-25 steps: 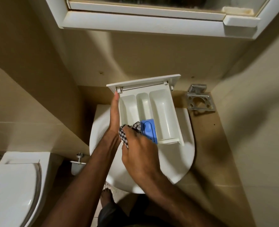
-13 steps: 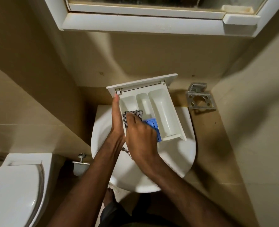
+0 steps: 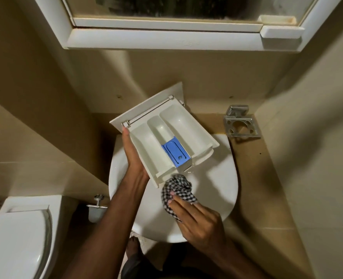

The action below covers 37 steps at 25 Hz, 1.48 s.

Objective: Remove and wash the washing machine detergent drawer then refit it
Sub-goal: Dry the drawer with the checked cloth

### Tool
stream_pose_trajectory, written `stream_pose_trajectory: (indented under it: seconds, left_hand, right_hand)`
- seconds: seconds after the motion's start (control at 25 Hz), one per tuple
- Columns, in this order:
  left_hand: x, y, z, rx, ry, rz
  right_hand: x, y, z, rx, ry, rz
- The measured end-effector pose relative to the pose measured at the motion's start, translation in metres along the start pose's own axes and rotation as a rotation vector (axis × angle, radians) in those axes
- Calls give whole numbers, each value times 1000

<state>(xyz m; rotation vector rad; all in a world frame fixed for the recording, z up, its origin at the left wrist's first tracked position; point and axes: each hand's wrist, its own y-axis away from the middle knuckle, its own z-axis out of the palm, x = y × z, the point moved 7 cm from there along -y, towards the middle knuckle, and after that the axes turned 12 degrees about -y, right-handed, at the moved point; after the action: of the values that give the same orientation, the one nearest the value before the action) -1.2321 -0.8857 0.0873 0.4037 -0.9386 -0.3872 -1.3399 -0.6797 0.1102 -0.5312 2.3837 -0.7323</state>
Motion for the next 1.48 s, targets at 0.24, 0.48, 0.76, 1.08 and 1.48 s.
stream_pose_trajectory:
  seconds: [0.24,0.48,0.76,1.08,1.48]
  left_hand:
    - [-10,10,-12,32,45,-51]
    - [-24,11,-14,68,23,-55]
    - [-21,4,-31,108,70,-22]
    - [-19,11,-25,126,58,-36]
    - [-5,17,-16,36,34,25]
  right_hand:
    - [46,8,-70,533,-92,420]
    - [29,-46,-38,468,-164,281]
    - [23,-23,-22,217,36,209]
    - [21,-42,-15,177,10,194]
    - [28,-56,-65,524,10,269]
